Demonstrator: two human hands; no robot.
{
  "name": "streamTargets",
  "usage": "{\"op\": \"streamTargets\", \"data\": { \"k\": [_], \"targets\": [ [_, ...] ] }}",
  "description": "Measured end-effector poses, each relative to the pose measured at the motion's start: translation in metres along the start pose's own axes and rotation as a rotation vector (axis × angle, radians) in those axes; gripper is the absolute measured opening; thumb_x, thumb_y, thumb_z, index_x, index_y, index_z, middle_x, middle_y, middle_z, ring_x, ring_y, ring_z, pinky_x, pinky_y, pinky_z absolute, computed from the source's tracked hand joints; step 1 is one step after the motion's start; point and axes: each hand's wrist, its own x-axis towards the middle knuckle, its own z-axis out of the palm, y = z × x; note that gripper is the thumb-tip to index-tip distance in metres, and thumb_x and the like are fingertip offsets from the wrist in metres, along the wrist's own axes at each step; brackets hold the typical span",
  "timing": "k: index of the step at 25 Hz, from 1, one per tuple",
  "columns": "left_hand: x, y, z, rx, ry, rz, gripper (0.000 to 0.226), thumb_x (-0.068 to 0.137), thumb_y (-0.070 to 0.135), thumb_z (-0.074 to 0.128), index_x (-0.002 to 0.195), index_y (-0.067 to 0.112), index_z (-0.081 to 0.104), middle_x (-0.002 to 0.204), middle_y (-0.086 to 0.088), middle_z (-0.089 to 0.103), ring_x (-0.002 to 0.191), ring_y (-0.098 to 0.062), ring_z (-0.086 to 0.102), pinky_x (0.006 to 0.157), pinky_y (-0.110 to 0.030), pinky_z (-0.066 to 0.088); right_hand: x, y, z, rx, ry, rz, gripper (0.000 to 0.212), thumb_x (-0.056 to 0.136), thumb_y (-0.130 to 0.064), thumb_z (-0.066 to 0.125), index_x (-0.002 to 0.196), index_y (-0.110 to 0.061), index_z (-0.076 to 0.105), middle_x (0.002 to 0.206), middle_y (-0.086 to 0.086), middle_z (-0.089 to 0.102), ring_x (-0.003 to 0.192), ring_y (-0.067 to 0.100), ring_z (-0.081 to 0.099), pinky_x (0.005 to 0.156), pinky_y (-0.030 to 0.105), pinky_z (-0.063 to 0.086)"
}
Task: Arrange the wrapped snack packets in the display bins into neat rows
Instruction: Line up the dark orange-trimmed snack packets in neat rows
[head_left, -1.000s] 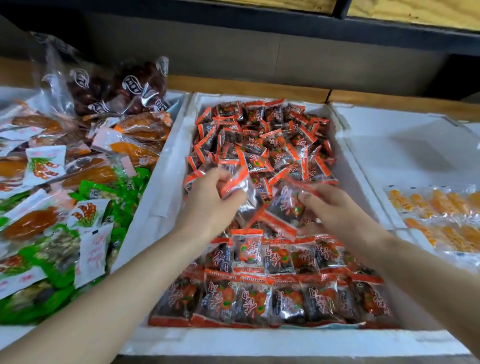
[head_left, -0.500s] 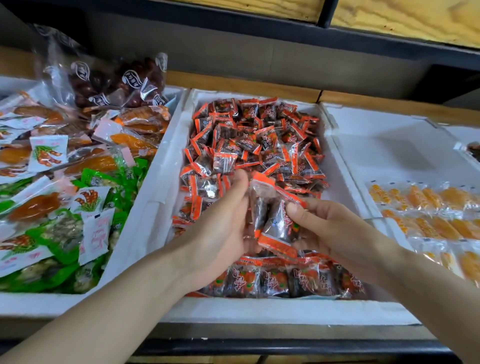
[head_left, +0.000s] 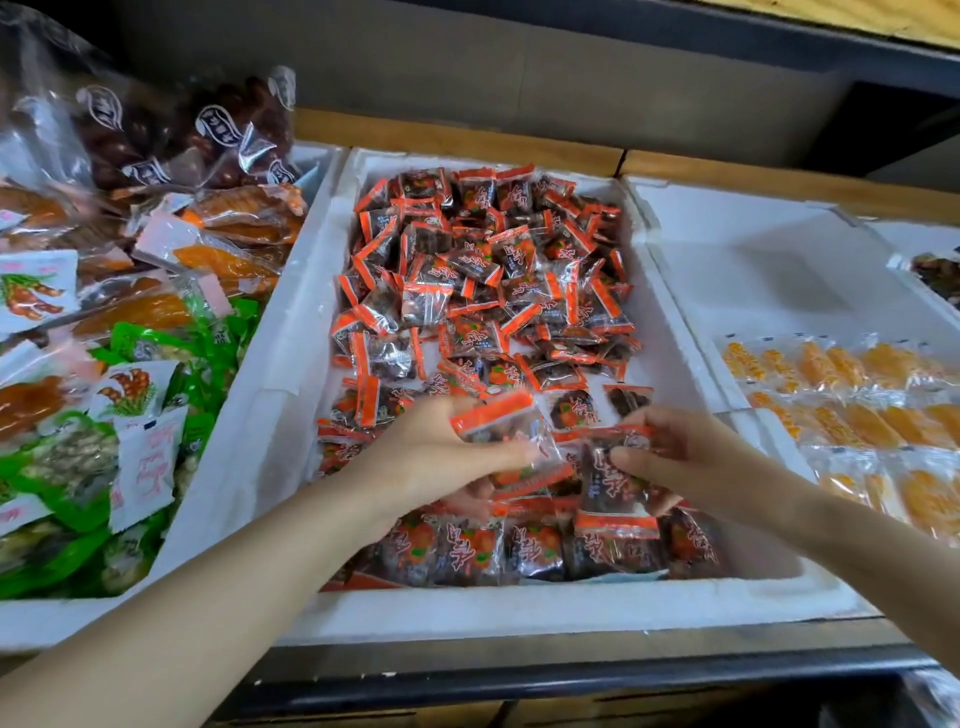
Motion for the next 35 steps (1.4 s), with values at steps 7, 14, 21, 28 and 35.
{"op": "streamTargets", "data": {
  "k": [7, 14, 21, 28, 35],
  "targets": [
    [0.045, -0.028, 0.025, 0.884, -0.243, 0.103, 0.046, 0.086, 0.055, 0.056, 0.07, 0.012, 0.052, 0.065, -0.001, 0.044, 0.06, -0.014, 0.042, 0.056, -0.03, 0.03, 0.021, 0.039, 0.018, -0.278, -0.136, -0.009, 0.01, 0.09, -0.027, 0.06, 0.083, -0.025, 0.053, 0.077, -0.006, 0.057, 0.064, 0.003, 0.056, 0.059, 0.014, 0.048],
    [0.039, -0.043, 0.03, 1.299, -0.228, 0.348, 0.033, 0.098, 0.051, 0.03, 0.102, 0.019, 0.036, 0.108, -0.003, 0.046, 0.094, -0.013, 0.032, 0.084, -0.026, 0.029, 0.016, 0.047, 0.02, -0.551, -0.182, -0.145, 0.019, 0.092, -0.039, 0.053, 0.105, -0.026, 0.053, 0.095, -0.011, 0.057, 0.085, 0.005, 0.057, 0.077, 0.025, 0.045],
    [0.04, -0.046, 0.038, 1.429, -0.196, 0.412, 0.058, 0.095, 0.06, 0.022, 0.126, 0.014, 0.037, 0.123, -0.005, 0.042, 0.11, -0.019, 0.036, 0.096, -0.029, 0.027, 0.009, 0.034, 0.017, -0.954, -0.072, -0.354, 0.043, 0.094, -0.053, 0.036, 0.131, -0.034, 0.047, 0.124, -0.012, 0.047, 0.116, 0.006, 0.045, 0.09, 0.023, 0.038],
    [0.08, -0.014, 0.005, 1.025, 0.127, 0.433, 0.047, 0.1, 0.041, 0.035, 0.144, 0.023, 0.032, 0.147, 0.006, 0.036, 0.134, -0.012, 0.033, 0.113, -0.033, 0.022, 0.073, 0.022, -0.007, -0.609, 0.244, -0.243, 0.052, 0.093, -0.033, 0.055, 0.14, -0.025, 0.033, 0.138, -0.003, 0.042, 0.126, 0.016, 0.041, 0.103, 0.031, 0.036],
    [0.14, -0.012, -0.004, 1.06, 0.103, 0.235, 0.06, 0.096, 0.045, 0.048, 0.148, 0.02, 0.03, 0.147, -0.004, 0.039, 0.133, -0.022, 0.03, 0.106, -0.038, 0.025, 0.14, 0.027, 0.0, -0.61, 0.334, -0.167, 0.056, 0.089, -0.026, 0.062, 0.139, -0.023, 0.036, 0.134, 0.002, 0.046, 0.124, 0.023, 0.041, 0.097, 0.037, 0.042]
  ]
}}
